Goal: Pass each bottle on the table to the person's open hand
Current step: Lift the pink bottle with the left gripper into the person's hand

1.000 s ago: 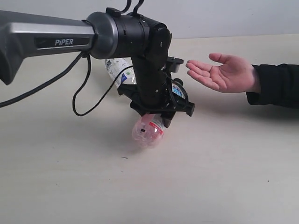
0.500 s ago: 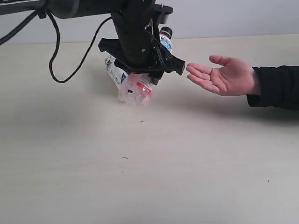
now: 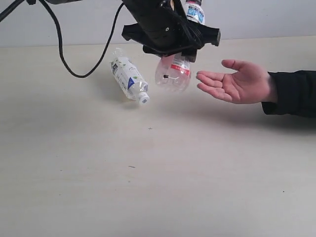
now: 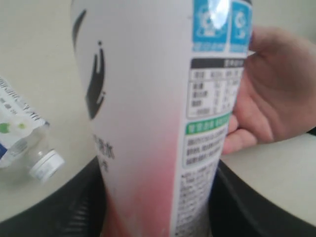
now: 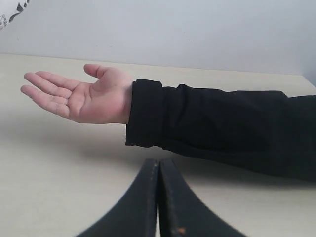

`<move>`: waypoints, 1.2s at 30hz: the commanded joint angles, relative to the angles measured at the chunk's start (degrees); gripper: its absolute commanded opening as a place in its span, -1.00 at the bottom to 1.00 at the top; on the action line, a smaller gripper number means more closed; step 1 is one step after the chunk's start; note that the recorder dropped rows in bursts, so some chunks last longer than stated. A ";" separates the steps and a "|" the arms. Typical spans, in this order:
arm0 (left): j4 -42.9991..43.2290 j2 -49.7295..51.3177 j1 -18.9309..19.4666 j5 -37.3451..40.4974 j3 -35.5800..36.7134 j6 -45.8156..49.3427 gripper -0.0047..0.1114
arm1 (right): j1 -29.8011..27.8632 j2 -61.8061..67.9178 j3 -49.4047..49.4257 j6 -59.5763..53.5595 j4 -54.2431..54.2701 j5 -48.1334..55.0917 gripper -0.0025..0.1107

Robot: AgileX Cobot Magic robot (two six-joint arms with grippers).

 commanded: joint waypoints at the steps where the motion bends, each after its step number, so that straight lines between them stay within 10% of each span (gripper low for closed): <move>1: -4.80 -0.52 -0.11 -6.59 -0.50 2.56 -0.92 | -0.20 -0.27 0.26 -0.34 0.05 -0.25 -0.96; 11: -28.23 4.70 -0.11 -15.35 -3.75 15.74 -0.92 | -0.20 -0.27 0.26 -0.34 -0.06 -0.25 -0.96; 36: -43.71 17.71 -0.11 -13.01 -11.40 15.84 -0.92 | -0.20 -0.27 0.26 -0.34 -0.07 -0.19 -0.96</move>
